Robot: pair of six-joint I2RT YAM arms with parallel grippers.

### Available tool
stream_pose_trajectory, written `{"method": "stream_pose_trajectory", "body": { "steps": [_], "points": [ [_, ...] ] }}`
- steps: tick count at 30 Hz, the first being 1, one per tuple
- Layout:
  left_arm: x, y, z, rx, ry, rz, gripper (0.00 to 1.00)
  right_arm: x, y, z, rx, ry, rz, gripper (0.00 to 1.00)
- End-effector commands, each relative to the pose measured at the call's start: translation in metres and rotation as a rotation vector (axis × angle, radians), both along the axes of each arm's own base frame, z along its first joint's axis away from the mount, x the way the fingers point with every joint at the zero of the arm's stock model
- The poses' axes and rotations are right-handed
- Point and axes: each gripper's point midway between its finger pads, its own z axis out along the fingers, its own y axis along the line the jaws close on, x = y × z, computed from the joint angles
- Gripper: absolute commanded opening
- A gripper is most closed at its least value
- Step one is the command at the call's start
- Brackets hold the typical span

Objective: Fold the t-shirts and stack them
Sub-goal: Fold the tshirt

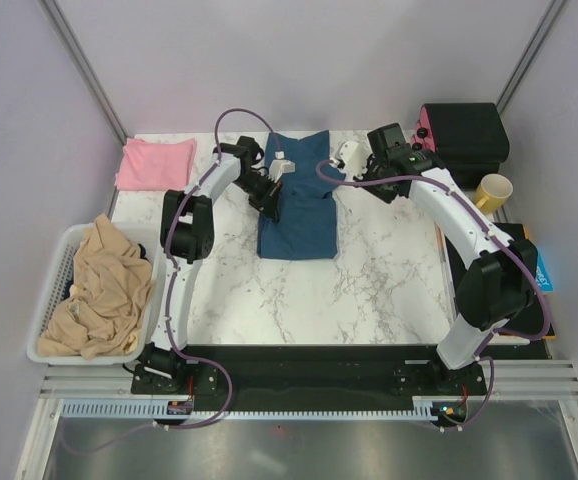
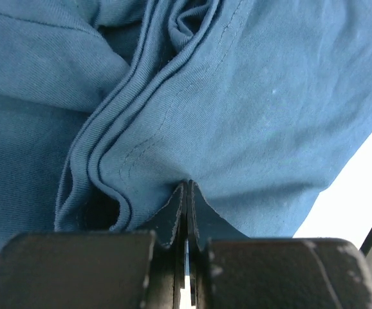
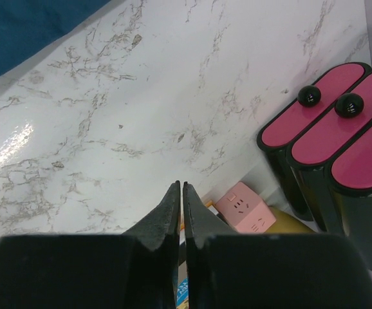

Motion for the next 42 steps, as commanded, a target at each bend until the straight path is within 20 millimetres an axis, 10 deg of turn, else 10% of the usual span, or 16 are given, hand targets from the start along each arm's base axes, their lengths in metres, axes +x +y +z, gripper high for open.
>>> {"method": "stream_pose_trajectory", "body": {
  "steps": [1, 7, 9, 11, 14, 25, 42],
  "points": [
    [0.015, -0.015, 0.051, -0.105, -0.11, 0.013, 0.02, 0.001, 0.016, 0.016, 0.038, -0.03, 0.042, 0.12],
    [0.007, -0.022, 0.143, -0.211, -0.244, 0.01, 0.12, -0.02, 0.037, 0.008, 0.007, -0.003, 0.142, 0.43],
    [0.003, -0.019, 0.166, -0.218, -0.293, 0.016, 0.34, -0.026, 0.046, 0.005, 0.036, 0.01, 0.156, 0.98],
    [-0.003, -0.008, 0.198, -0.217, -0.359, 0.044, 0.71, -0.029, 0.051, 0.004, 0.055, 0.021, 0.155, 0.98],
    [-0.004, 0.019, 0.234, -0.202, -0.445, 0.122, 0.85, -0.041, 0.074, -0.004, 0.135, 0.085, 0.211, 0.98],
    [-0.021, 0.172, 0.275, -0.008, -0.613, 0.446, 0.95, -0.11, 0.178, -0.094, -0.026, 0.108, 0.568, 0.98],
    [-0.049, 0.211, 0.281, 0.124, -0.675, 0.509, 0.99, -0.056, 0.199, -0.188, -0.276, -0.156, 0.538, 0.96]
  ]
}}
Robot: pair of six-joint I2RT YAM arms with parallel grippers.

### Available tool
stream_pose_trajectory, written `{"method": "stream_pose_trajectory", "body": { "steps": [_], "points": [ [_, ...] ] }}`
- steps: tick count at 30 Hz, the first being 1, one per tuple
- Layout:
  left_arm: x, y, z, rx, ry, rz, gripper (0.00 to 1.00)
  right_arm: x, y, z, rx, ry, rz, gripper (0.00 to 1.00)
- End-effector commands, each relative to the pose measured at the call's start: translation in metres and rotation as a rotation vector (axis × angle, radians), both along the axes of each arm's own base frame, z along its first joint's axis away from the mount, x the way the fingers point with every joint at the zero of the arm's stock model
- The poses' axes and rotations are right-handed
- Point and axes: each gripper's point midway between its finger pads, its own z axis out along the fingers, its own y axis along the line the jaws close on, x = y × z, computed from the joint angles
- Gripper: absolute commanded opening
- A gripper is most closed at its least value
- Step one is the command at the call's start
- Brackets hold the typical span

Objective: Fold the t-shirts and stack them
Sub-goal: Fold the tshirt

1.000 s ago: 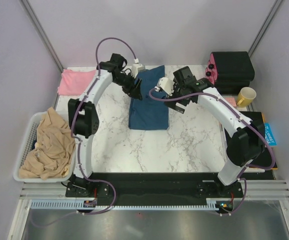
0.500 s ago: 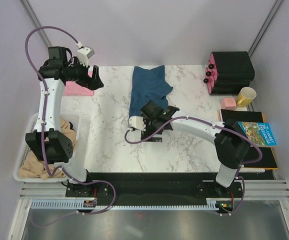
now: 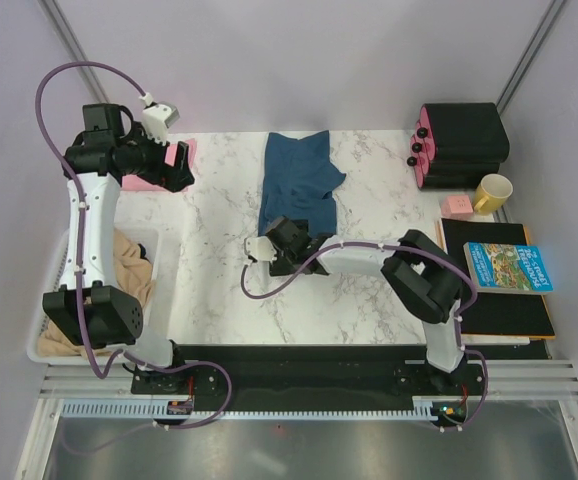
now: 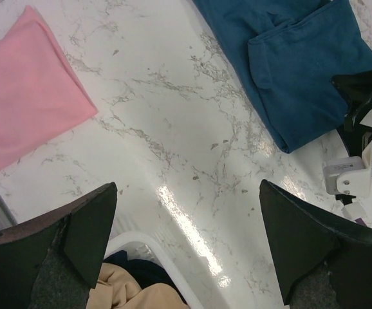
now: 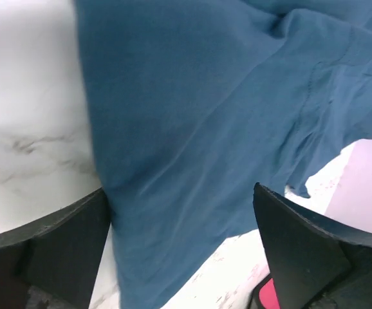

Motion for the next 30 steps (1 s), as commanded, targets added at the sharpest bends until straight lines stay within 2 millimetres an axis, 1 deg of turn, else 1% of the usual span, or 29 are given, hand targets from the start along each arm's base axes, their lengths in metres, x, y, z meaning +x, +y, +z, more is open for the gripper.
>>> {"method": "stream_pose_trajectory", "body": {
  "steps": [1, 3, 4, 5, 6, 7, 8, 9, 10, 11, 12, 13, 14, 15, 16, 17, 19, 20, 21, 22, 24, 25, 26, 27, 28, 30],
  "points": [
    [0.002, 0.007, 0.014, 0.047, -0.055, 0.001, 0.99, 0.001, -0.008, -0.042, -0.077, 0.009, 0.004, 0.86],
    [0.004, 0.009, 0.016, 0.06, -0.062, 0.005, 0.99, -0.005, -0.012, -0.053, -0.113, 0.052, 0.019, 0.71],
    [0.005, 0.011, 0.017, 0.072, -0.069, 0.004, 0.99, -0.006, -0.009, -0.052, -0.115, 0.066, 0.026, 0.45],
    [0.007, 0.014, 0.019, 0.082, -0.077, 0.008, 1.0, -0.015, -0.015, -0.058, -0.142, 0.12, 0.028, 0.31],
    [0.009, 0.016, 0.019, 0.091, -0.079, 0.009, 1.0, -0.02, -0.016, -0.059, -0.155, 0.15, 0.037, 0.21],
    [0.01, 0.02, 0.02, 0.108, -0.088, 0.009, 1.0, -0.023, -0.015, -0.055, -0.158, 0.169, 0.046, 0.11],
    [0.012, 0.024, 0.023, 0.12, -0.098, 0.013, 1.0, -0.036, -0.02, -0.053, -0.172, 0.236, 0.067, 0.08],
    [0.014, 0.027, 0.023, 0.128, -0.103, 0.015, 1.0, -0.045, -0.019, -0.048, -0.169, 0.274, 0.088, 0.07],
    [0.018, 0.033, 0.026, 0.134, -0.111, 0.023, 1.0, -0.051, -0.015, -0.039, -0.156, 0.303, 0.11, 0.05],
    [0.022, 0.036, 0.026, 0.137, -0.113, 0.028, 1.0, -0.064, -0.021, -0.026, -0.169, 0.348, 0.128, 0.03],
    [0.024, 0.037, 0.027, 0.138, -0.115, 0.028, 1.0, -0.081, -0.014, -0.02, -0.141, 0.424, 0.177, 0.02],
    [0.029, 0.042, 0.027, 0.14, -0.117, 0.034, 1.0, -0.085, -0.006, -0.004, -0.108, 0.441, 0.197, 0.0],
    [0.032, 0.043, 0.028, 0.141, -0.12, 0.033, 1.0, -0.101, -0.013, 0.01, -0.119, 0.495, 0.211, 0.0],
    [0.034, 0.044, 0.027, 0.14, -0.118, 0.033, 1.0, -0.117, -0.006, 0.02, -0.097, 0.54, 0.261, 0.0],
    [0.036, 0.045, 0.029, 0.14, -0.124, 0.033, 1.0, -0.122, 0.0, 0.034, -0.076, 0.543, 0.281, 0.0],
    [0.039, 0.045, 0.027, 0.137, -0.12, 0.031, 1.0, -0.138, -0.006, 0.049, -0.08, 0.582, 0.304, 0.0],
    [0.041, 0.043, 0.03, 0.123, -0.123, 0.026, 1.0, -0.16, 0.004, 0.071, -0.041, 0.621, 0.363, 0.0],
    [0.041, 0.042, 0.031, 0.119, -0.127, 0.022, 1.0, -0.174, -0.004, 0.082, -0.056, 0.66, 0.377, 0.0],
    [0.04, 0.039, 0.031, 0.109, -0.127, 0.015, 1.0, -0.187, -0.003, 0.091, -0.057, 0.678, 0.406, 0.0],
    [0.039, 0.038, 0.031, 0.103, -0.125, 0.013, 1.0, -0.2, -0.006, 0.102, -0.056, 0.716, 0.422, 0.0],
    [0.036, 0.036, 0.034, 0.096, -0.132, 0.009, 1.0, -0.218, -0.007, 0.12, -0.058, 0.737, 0.47, 0.0],
    [0.034, 0.035, 0.032, 0.089, -0.125, 0.009, 1.0, -0.225, -0.01, 0.133, -0.063, 0.749, 0.484, 0.0],
    [0.034, 0.035, 0.033, 0.088, -0.128, 0.009, 1.0, -0.231, -0.009, 0.141, -0.055, 0.759, 0.506, 0.0],
    [0.032, 0.033, 0.034, 0.081, -0.129, 0.006, 1.0, -0.231, -0.004, 0.154, -0.04, 0.737, 0.53, 0.0],
    [0.032, 0.033, 0.031, 0.074, -0.123, 0.008, 1.0, -0.231, -0.006, 0.157, -0.053, 0.729, 0.536, 0.0],
    [0.032, 0.03, 0.032, 0.06, -0.125, 0.005, 1.0, -0.211, -0.008, 0.156, -0.107, 0.638, 0.527, 0.0]
  ]
}}
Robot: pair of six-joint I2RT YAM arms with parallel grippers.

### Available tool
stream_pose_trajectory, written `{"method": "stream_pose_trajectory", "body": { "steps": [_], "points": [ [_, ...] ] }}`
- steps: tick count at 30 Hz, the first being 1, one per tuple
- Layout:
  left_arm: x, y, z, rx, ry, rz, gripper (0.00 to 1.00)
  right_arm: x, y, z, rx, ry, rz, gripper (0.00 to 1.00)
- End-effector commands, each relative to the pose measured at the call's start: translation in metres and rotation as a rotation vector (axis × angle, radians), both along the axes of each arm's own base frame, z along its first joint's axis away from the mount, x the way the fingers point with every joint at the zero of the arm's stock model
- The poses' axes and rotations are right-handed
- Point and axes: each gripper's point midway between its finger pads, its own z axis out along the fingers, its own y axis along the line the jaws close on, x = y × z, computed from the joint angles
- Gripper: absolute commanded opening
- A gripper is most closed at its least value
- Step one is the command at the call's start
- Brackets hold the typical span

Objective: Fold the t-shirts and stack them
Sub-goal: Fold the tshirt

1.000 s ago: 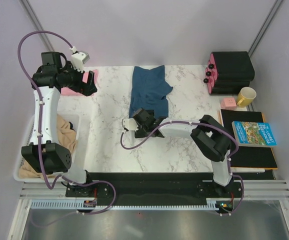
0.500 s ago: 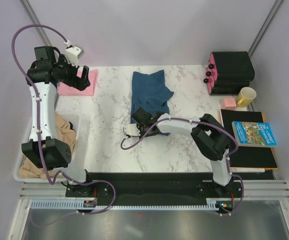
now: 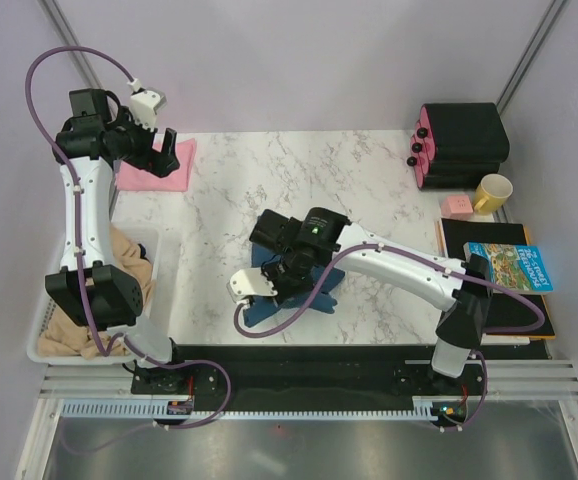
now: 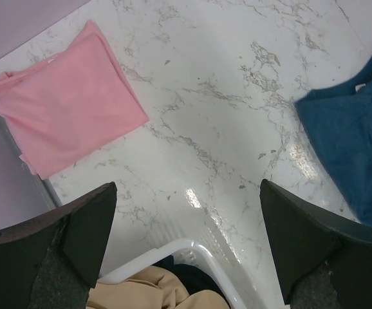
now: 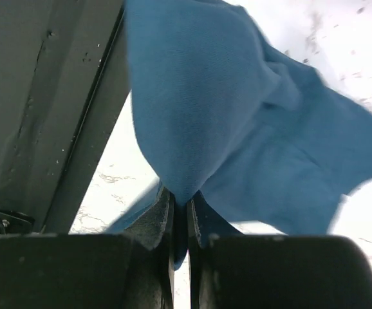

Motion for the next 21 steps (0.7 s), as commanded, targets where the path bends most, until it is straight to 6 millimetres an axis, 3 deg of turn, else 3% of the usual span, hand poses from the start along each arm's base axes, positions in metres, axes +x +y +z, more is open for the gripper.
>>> {"method": "stream_pose_trajectory", "body": {
  "steps": [1, 6, 11, 21],
  "points": [
    [-0.005, -0.01, 0.02, -0.034, -0.059, -0.034, 1.0, 0.009, -0.023, 0.011, -0.077, -0.06, 0.044, 0.0],
    [0.001, -0.014, 0.019, -0.077, -0.045, -0.033, 1.0, 0.087, -0.016, -0.003, -0.08, -0.272, -0.045, 0.0],
    [0.002, -0.014, 0.013, -0.078, -0.033, -0.035, 1.0, 0.135, -0.016, -0.017, -0.096, -0.34, -0.123, 0.0],
    [0.007, -0.019, -0.003, -0.119, 0.009, -0.05, 1.0, 0.178, -0.009, -0.014, -0.065, -0.467, -0.154, 0.0]
  ]
}}
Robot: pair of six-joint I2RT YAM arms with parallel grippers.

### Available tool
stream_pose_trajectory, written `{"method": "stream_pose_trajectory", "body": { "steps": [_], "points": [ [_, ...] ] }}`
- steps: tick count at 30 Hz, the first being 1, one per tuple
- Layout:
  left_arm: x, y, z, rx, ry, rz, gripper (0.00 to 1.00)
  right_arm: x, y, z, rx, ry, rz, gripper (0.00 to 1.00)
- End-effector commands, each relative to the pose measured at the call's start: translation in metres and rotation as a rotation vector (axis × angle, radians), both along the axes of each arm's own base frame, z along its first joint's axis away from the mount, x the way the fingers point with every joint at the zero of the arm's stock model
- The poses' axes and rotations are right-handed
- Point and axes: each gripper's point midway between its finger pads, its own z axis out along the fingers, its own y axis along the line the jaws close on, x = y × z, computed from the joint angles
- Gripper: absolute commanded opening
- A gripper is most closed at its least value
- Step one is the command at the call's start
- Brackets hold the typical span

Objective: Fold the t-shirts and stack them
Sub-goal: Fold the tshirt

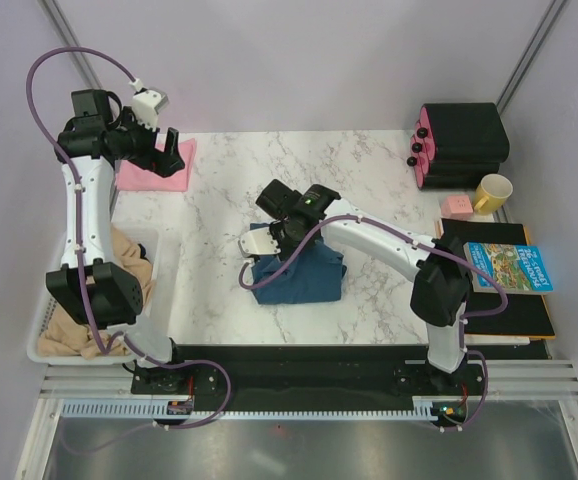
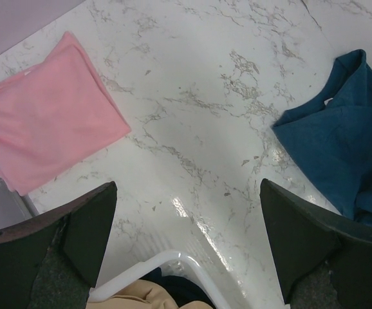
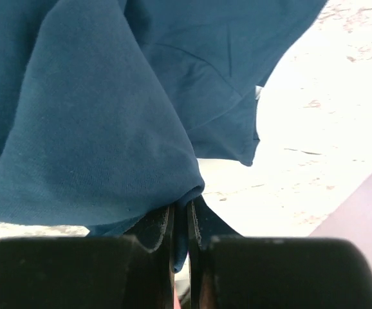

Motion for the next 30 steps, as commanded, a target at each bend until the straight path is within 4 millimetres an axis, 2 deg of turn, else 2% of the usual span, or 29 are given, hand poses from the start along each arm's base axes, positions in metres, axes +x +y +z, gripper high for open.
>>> {"method": "stream_pose_trajectory", "body": {
  "steps": [1, 15, 17, 18, 19, 20, 21, 22, 23, 26, 30],
  "points": [
    [0.007, -0.007, -0.001, -0.06, 0.006, -0.006, 1.0, 0.034, 0.018, 0.023, 0.069, -0.148, 0.006, 0.0],
    [0.011, -0.007, -0.007, -0.068, 0.017, -0.009, 1.0, 0.06, 0.051, 0.007, 0.134, -0.201, -0.005, 0.0],
    [0.011, -0.008, -0.01, -0.074, 0.027, -0.008, 1.0, 0.073, 0.055, 0.01, 0.161, -0.26, -0.054, 0.0],
    [0.011, -0.008, -0.011, -0.076, 0.03, -0.01, 1.0, 0.079, 0.052, 0.005, 0.159, -0.287, -0.085, 0.15],
    [0.011, -0.009, -0.011, -0.078, 0.029, -0.011, 1.0, 0.09, 0.059, 0.011, 0.205, -0.341, -0.116, 0.31],
    [0.011, -0.009, -0.013, -0.082, 0.036, -0.009, 1.0, 0.1, 0.054, 0.014, 0.2, -0.397, -0.161, 0.58],
    [0.011, -0.008, -0.013, -0.084, 0.037, -0.008, 1.0, 0.102, 0.05, 0.006, 0.19, -0.416, -0.177, 0.98],
    [0.011, -0.009, -0.016, -0.088, 0.043, -0.011, 1.0, 0.112, 0.053, 0.014, 0.228, -0.469, -0.2, 0.98],
    [0.01, -0.01, -0.017, -0.091, 0.048, -0.009, 1.0, 0.118, 0.048, 0.016, 0.224, -0.506, -0.232, 0.98],
    [0.01, -0.01, -0.019, -0.096, 0.053, -0.011, 1.0, 0.127, 0.046, 0.019, 0.258, -0.57, -0.287, 0.98],
    [0.008, -0.011, -0.02, -0.101, 0.059, -0.012, 1.0, 0.143, 0.031, 0.029, 0.24, -0.685, -0.396, 0.98]
  ]
}}
